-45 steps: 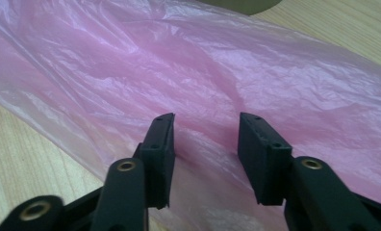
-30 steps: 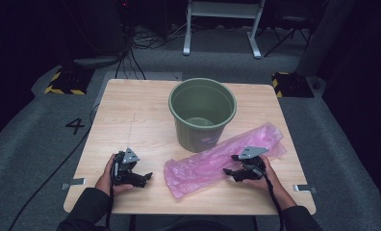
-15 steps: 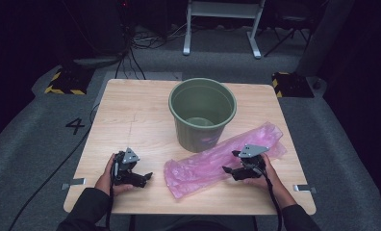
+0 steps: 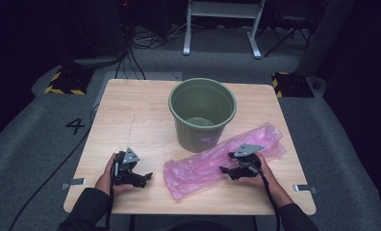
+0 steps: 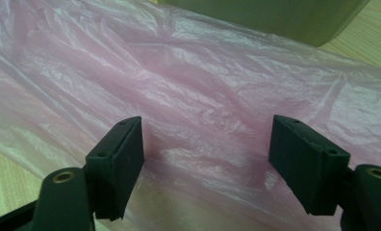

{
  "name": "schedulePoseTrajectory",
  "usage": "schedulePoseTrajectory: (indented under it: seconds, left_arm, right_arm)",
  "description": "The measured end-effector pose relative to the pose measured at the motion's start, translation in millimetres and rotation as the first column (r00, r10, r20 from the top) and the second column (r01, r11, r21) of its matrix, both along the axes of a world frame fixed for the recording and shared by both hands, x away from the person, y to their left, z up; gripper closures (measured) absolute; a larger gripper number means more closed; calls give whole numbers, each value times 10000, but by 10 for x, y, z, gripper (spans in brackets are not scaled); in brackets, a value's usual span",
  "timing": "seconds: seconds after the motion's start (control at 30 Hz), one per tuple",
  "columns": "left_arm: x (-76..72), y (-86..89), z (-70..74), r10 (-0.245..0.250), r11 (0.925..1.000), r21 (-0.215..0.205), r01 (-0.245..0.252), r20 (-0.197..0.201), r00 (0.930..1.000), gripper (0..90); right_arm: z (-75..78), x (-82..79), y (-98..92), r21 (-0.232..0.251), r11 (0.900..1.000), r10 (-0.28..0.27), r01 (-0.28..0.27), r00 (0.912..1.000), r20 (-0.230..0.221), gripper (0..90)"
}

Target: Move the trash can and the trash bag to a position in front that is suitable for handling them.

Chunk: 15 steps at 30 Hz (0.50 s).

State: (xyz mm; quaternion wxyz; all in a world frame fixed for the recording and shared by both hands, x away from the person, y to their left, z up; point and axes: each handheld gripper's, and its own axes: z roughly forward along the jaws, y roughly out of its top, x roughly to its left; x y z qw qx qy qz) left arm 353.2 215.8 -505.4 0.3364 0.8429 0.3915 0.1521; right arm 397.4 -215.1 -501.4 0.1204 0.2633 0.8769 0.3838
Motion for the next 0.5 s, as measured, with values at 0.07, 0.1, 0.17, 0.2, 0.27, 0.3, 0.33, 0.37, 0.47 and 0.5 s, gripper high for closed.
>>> schedulePoseTrajectory:
  seconds: [0.07,0.1,0.17,0.2,0.27,0.3,0.33,0.37,0.47,0.5]
  left_arm:
    - [-10,0,4,3,10000,41,-3,4,10000,8]
    - [-14,1,4,-42,10000,48,42,23,10000,9]
    - [-23,0,2,-64,10000,24,64,45,10000,10]
    - [-29,-1,1,-29,10000,5,29,34,10000,12]
    - [-35,-4,0,-43,10000,-47,43,11,10000,12]
    - [-36,-2,1,-53,10000,-14,53,33,10000,12]
    - [-37,-2,2,-48,10000,7,48,39,10000,12]
    - [-37,-1,2,-48,10000,7,48,38,10000,12]
    - [-36,1,2,-87,10000,22,87,51,9999,12]
    - [-36,1,2,-87,10000,22,87,51,9999,12]
  right_arm:
    - [-10,-18,0,101,9999,-75,74,10000,28,286]
    - [-10,-29,5,95,9998,-149,149,9999,34,288]
    - [-9,-42,12,85,9998,-203,203,9998,28,292]
    - [-9,-60,22,105,9996,-278,278,9996,40,310]
    - [-7,-89,42,185,9995,-252,250,9997,65,382]
    - [-5,-97,51,199,9995,-243,242,9997,90,434]
    - [-4,-105,63,269,9994,-241,238,9996,112,491]
    - [-2,-110,77,288,9994,-178,173,9997,144,531]
    - [2,-110,108,341,9992,-232,228,9997,123,643]
    - [2,-110,108,341,9992,-232,228,9997,123,643]
